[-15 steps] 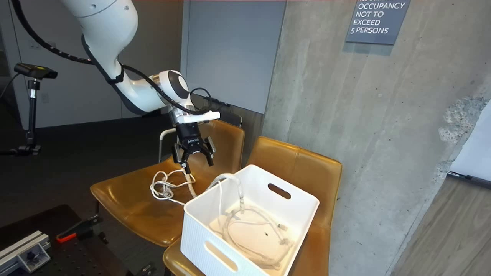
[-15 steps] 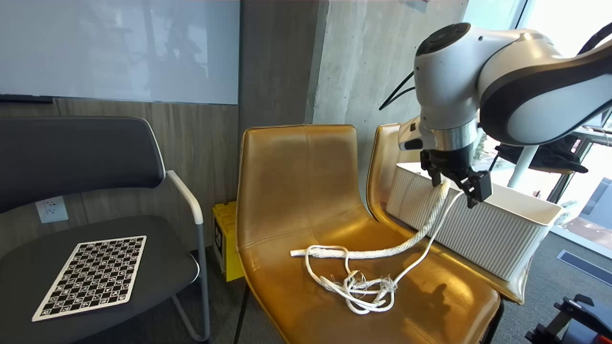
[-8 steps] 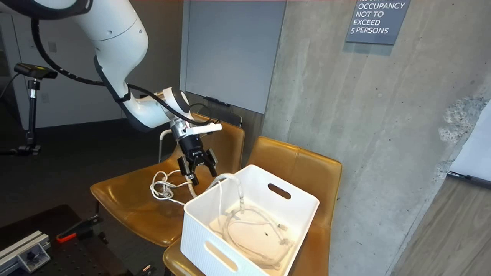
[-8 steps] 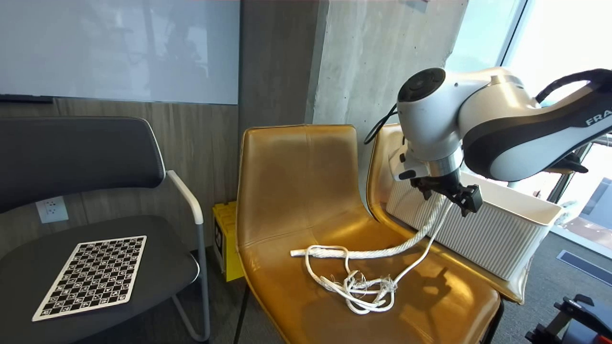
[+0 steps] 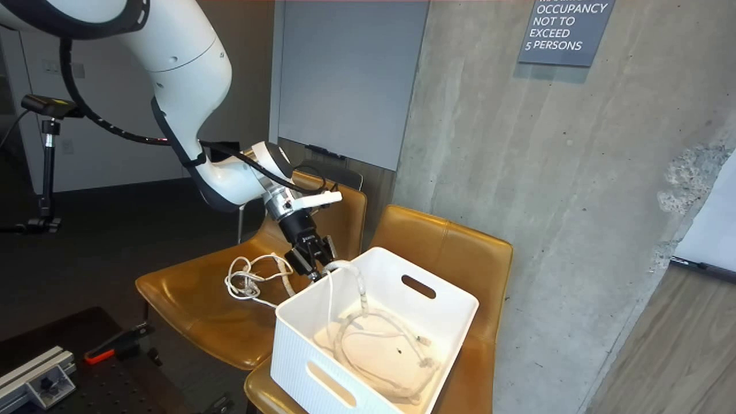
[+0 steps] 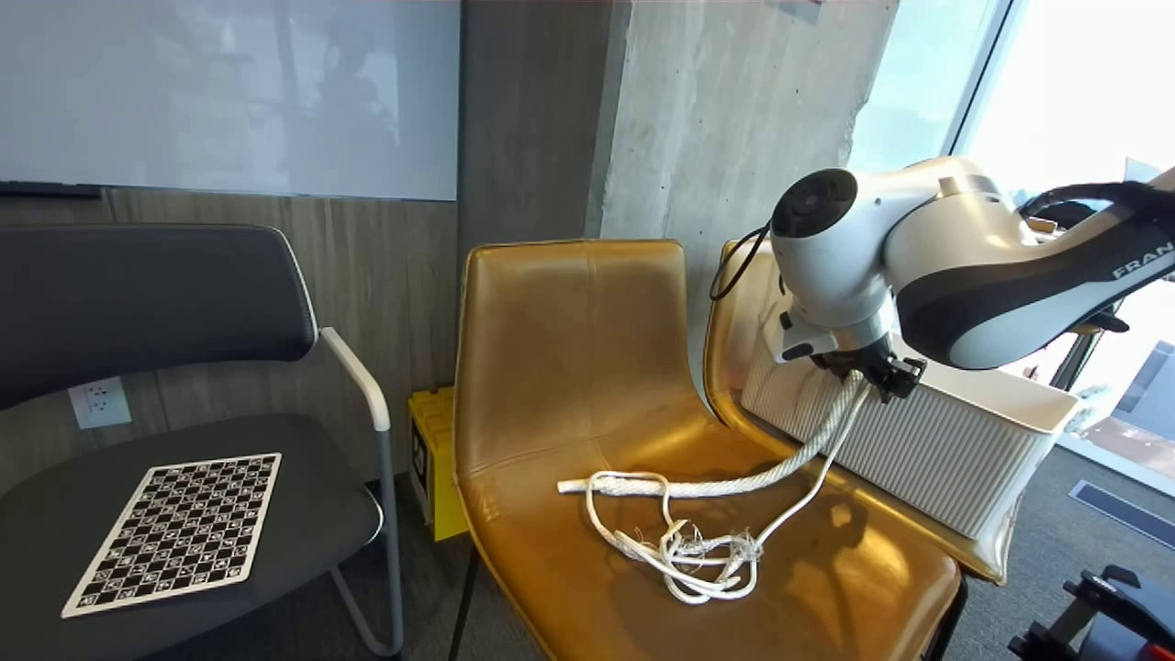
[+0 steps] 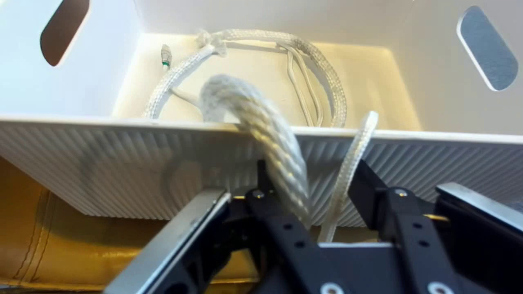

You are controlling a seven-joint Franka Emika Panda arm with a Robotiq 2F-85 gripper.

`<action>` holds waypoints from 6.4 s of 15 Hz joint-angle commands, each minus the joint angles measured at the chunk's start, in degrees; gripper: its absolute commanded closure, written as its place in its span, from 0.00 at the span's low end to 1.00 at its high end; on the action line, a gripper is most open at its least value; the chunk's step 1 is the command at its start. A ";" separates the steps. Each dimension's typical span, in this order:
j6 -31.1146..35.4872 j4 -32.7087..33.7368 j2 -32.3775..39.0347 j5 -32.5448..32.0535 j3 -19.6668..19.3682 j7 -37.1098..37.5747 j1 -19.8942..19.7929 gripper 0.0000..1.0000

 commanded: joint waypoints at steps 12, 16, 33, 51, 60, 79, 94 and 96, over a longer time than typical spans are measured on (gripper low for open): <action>-3.95 0.19 -5.73 17.16 9.95 1.34 4.42 0.98; -6.25 4.83 -5.75 24.76 12.72 2.10 8.86 0.98; -12.43 39.67 14.78 35.13 12.36 4.13 20.82 0.98; -15.70 46.30 20.31 35.83 7.22 4.47 11.88 0.98; -11.63 30.68 11.25 34.96 8.56 3.24 3.06 0.43; 2.83 -1.46 -5.70 16.72 -1.48 -8.69 -3.24 0.00; 2.93 1.77 -3.07 17.30 -0.53 -6.77 -1.44 1.00; 2.10 2.76 -2.87 17.74 0.49 -5.75 0.01 0.99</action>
